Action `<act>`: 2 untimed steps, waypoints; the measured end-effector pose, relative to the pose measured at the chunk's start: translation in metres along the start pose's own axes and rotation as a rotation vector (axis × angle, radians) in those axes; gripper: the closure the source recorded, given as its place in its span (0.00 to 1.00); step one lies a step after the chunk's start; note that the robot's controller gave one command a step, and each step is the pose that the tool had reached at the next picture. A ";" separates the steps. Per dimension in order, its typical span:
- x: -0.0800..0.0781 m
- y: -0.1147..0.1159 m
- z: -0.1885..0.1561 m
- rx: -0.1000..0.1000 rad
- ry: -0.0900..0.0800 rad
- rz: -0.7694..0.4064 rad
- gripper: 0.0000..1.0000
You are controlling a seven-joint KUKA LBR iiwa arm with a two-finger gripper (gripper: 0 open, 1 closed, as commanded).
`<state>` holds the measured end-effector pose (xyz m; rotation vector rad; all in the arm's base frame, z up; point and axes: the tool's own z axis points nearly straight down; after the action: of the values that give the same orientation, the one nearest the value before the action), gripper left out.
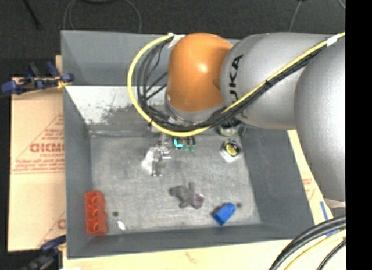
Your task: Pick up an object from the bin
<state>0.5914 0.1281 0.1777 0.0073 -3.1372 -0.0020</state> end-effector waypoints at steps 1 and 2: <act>0.009 -0.046 0.057 -0.003 -0.035 -0.162 0.00; -0.003 -0.024 0.054 0.002 -0.012 -0.417 0.00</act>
Offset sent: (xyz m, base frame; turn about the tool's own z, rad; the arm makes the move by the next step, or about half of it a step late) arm -0.0253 -0.0719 -0.1036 -0.2154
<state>0.5943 0.1046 0.1238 0.6590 -3.0796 0.0003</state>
